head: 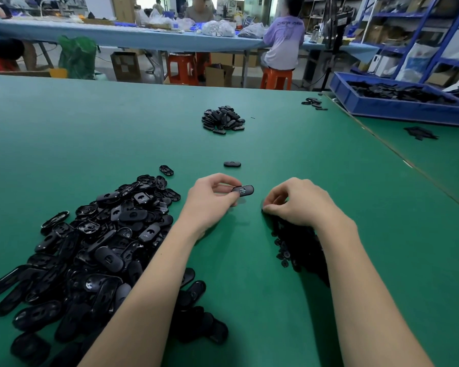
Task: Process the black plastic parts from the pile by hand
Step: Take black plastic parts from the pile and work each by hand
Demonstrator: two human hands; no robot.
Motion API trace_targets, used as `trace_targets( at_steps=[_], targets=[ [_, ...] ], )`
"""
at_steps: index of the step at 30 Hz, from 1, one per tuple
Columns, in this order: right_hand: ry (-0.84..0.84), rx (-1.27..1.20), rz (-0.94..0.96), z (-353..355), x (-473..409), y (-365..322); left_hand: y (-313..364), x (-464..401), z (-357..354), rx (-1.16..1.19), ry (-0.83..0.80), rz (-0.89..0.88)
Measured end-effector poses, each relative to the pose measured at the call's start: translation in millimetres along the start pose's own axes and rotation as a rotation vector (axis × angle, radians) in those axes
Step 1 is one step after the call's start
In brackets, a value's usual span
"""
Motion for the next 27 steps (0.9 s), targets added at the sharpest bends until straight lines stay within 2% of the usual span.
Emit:
trace_targets(
  at_steps=[2,6,8,12,27],
  targets=[
    [0.056,-0.055,0.022,-2,0,-3,-1,-1,1,0.018,0.001,0.016],
    [0.112,-0.586,0.121,-4,-2,-9,-1,-1,1,0.062,0.005,0.027],
    [0.137,-0.687,0.130,-6,-2,-12,-1,-1,1,0.084,-0.002,0.025],
    [0.126,-0.765,0.130,-7,-3,-17,0,0,-1,0.083,-0.029,0.011],
    [0.143,-0.782,0.100,-11,-6,-22,4,3,-3,0.130,-0.091,-0.003]
  ],
)
Point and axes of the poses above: each hand's wrist, its own x-axis away from the middle knuckle, its own z-axis out of the back of the hand, y = z × x, the point moved 3 cm from there along -x, towards the middle knuckle, and after that the axes turned 10 degrees about -y, right-handed, at the moved point
